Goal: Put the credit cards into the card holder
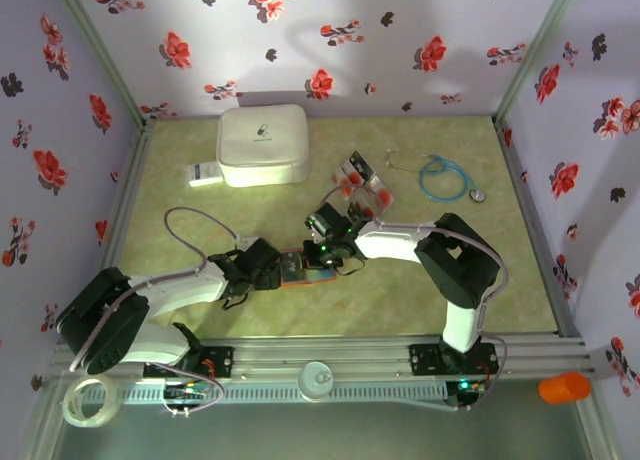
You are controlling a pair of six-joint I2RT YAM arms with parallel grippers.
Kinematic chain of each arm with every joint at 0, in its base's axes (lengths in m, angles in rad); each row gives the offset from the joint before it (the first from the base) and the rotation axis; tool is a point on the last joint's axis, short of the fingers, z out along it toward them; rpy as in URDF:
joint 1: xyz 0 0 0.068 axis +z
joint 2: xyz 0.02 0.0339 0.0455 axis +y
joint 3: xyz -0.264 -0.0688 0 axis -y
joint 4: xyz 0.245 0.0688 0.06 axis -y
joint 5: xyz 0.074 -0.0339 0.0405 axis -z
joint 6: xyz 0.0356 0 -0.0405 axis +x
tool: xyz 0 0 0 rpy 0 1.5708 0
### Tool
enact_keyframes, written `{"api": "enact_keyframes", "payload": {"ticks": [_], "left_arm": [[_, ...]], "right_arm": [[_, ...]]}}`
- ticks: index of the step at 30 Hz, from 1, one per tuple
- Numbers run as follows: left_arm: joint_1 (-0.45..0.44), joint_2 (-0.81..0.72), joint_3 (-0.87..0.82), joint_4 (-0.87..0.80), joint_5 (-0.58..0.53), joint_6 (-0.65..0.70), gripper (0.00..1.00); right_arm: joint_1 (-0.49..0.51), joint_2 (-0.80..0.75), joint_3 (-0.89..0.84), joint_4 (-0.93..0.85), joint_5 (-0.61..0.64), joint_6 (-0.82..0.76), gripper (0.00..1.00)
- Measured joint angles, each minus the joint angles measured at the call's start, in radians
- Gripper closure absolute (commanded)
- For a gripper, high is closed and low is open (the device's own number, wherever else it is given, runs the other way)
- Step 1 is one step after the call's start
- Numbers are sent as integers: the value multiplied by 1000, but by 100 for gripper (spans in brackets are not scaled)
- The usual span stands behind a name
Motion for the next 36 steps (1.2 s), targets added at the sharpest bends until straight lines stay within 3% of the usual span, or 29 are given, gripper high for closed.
{"api": "enact_keyframes", "payload": {"ticks": [7,13,19,36], "left_arm": [[2,-24,0,-57,-34,-40,0],[62,-46,21,-114,-54,-44,0],[110,-44,57,-103,-53,-10,0],[114,63,98,-40,-17,52,0]], "right_arm": [[2,-2,0,-4,1,-9,100],[0,-27,0,-31,16,-26,100],[-6,-39,2,-45,16,-35,100],[-8,12,61,-48,15,-46,100]]}}
